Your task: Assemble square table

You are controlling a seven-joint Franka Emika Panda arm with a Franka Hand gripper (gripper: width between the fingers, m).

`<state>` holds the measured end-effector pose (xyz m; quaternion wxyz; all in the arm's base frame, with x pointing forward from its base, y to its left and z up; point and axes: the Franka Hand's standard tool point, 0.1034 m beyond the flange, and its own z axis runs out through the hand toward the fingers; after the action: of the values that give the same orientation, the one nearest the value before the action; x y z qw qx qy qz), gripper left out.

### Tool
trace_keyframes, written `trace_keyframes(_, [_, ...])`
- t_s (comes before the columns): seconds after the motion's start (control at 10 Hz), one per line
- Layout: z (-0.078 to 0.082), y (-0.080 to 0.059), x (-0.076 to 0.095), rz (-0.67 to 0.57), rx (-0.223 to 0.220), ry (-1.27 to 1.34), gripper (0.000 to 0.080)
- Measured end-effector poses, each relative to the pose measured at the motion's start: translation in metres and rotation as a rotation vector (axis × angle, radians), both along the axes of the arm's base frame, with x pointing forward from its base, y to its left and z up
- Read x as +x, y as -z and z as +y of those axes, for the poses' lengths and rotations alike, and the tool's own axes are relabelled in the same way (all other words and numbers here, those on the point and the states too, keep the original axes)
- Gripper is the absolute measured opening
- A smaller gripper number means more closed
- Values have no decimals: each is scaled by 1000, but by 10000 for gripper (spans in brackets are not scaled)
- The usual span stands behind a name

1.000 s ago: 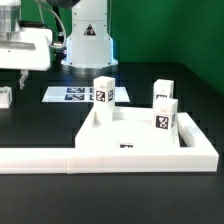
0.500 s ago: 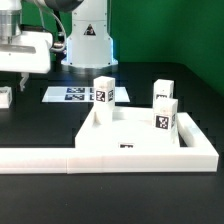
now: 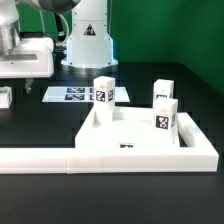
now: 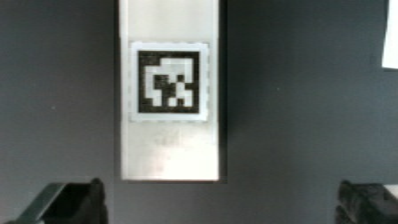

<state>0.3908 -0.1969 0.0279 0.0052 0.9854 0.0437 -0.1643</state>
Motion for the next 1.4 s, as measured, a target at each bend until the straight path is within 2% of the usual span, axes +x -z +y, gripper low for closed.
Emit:
trace_keyframes(0.2, [-3, 3, -9, 109, 14, -1, 649])
trace_keyframes(0.3, [-12, -3, -13, 206, 10, -19, 649])
trace_keyframes(0.4, [-17, -4, -10, 239, 4, -16, 649])
trace_keyframes(0.5, [-16, -2, -16, 304, 6, -6, 649])
trace_keyframes(0.8, [-15, 6, -20, 439, 12, -6, 649])
trace_keyframes(1.1, [-14, 9, -17, 440, 5, -5, 649])
trace_keyframes(1.2, [-9, 9, -15, 441, -18, 15, 649])
trace_keyframes(1.4, [-8, 12, -22, 470, -37, 13, 649])
